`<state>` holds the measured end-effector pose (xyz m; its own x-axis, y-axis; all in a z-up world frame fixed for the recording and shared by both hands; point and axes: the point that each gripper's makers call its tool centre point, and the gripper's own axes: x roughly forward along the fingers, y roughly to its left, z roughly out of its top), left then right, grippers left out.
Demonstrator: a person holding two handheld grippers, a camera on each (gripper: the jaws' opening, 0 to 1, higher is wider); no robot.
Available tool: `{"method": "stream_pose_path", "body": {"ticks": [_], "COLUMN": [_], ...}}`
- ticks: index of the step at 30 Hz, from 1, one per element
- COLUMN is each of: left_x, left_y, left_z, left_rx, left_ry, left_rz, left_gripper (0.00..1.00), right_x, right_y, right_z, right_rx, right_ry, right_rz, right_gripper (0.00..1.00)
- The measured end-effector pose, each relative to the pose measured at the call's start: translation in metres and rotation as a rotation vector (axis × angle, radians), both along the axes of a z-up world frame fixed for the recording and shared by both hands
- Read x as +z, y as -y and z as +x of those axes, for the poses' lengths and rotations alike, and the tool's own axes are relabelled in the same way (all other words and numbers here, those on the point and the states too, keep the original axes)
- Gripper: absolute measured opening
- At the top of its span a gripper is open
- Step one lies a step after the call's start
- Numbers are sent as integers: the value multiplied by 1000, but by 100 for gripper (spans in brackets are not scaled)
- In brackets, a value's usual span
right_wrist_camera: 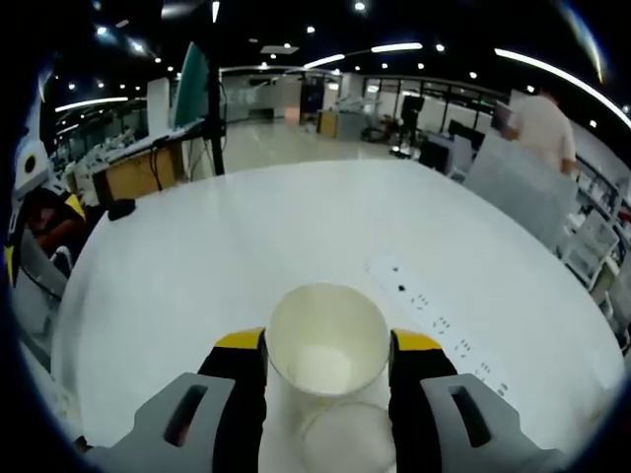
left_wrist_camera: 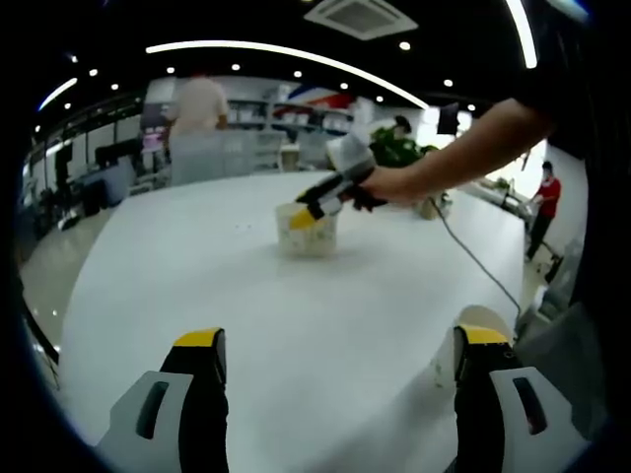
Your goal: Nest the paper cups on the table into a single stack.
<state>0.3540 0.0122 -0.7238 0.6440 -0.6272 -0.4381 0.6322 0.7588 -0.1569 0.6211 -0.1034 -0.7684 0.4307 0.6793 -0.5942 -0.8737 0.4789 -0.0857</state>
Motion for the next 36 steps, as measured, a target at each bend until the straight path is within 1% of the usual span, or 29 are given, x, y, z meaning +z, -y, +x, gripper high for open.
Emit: {"method": "stream_pose_path", "body": {"ticks": [6,10,13,14,16,18,25,30,33,36], "left_x": [4,8,6,6,10,13,19,22,24,27], "left_y": [0,-1,-1,-1,1,3,2,5,7,7], "left_z": [3,5,4,4,3,1,0,-5,-7,-7], "left_rx": [-7,-7,-10,-12,-18,-20,-27,-44,-49,-53], "left_ry": [7,13,9,11,22,26,45,56,61,65], "left_rz": [5,9,15,17,15,13,14,28,26,26], "left_gripper": [96,96,96,96,96,96,96,95,95,95], "right_x": [6,13,20,27,34,35,51,60,70,79], "right_y": [1,3,7,7,8,10,13,16,18,20], "right_z": [-1,0,2,1,-2,-2,-8,-18,-24,-29], "right_rx": [1,8,-5,-11,-10,-8,-9,-13,-10,3], "right_ry": [-3,9,16,19,28,35,60,71,85,106], "right_rz": [11,22,42,50,59,57,69,75,81,70], "right_gripper": [45,44,44,44,44,44,44,43,43,43]}}
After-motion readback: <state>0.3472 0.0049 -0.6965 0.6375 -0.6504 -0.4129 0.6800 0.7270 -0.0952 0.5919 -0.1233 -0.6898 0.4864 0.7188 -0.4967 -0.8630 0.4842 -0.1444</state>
